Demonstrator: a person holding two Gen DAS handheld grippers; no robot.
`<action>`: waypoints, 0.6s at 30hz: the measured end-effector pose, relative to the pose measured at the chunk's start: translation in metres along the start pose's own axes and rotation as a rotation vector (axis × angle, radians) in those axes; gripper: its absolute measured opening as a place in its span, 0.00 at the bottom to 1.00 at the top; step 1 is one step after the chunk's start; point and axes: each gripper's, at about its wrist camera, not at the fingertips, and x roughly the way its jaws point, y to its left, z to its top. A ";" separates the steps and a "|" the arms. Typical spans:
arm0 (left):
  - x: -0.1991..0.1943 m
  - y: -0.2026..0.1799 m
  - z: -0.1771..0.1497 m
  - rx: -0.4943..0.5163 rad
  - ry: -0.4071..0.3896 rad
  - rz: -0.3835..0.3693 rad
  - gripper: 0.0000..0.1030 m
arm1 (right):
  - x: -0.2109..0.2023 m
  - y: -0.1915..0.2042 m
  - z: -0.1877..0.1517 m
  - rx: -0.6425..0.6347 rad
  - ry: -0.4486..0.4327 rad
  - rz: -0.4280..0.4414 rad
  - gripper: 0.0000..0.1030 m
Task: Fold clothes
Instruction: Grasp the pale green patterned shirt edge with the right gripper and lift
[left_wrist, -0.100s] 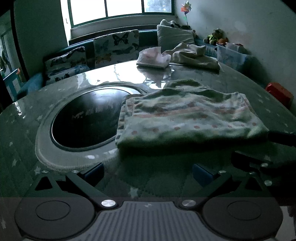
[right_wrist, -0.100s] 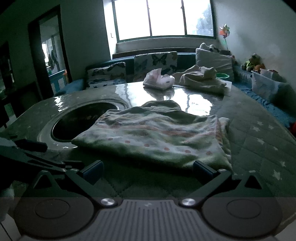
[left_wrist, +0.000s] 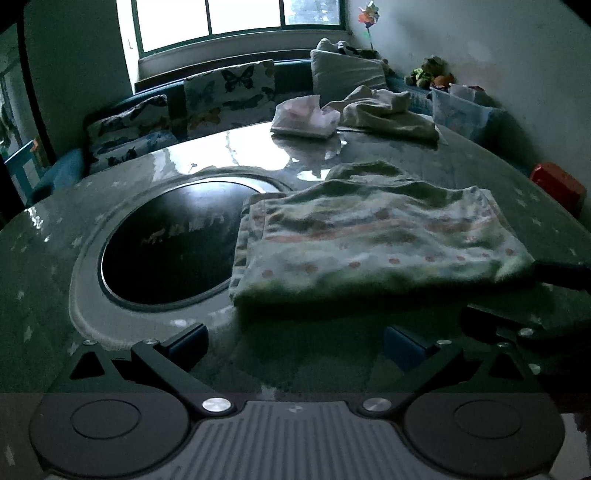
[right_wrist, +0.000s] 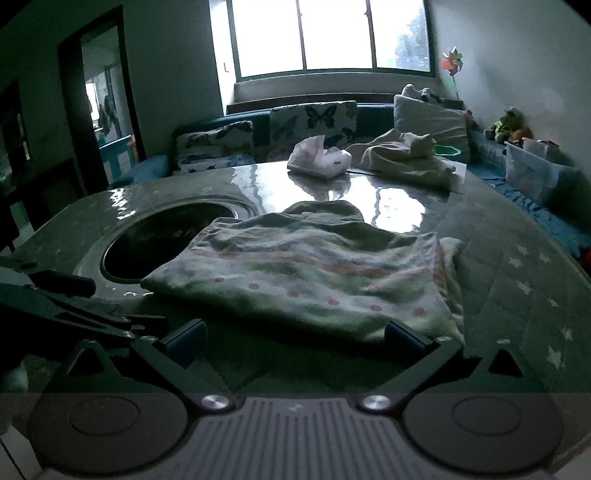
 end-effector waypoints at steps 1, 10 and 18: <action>0.002 0.000 0.003 0.002 0.007 -0.002 1.00 | 0.000 0.000 0.001 -0.001 0.000 -0.002 1.00; 0.016 0.004 0.026 0.022 -0.003 -0.003 1.00 | 0.022 -0.008 0.020 0.016 0.020 0.008 1.00; 0.031 0.010 0.050 0.025 0.001 -0.001 1.00 | 0.037 -0.023 0.039 0.024 0.043 0.009 1.00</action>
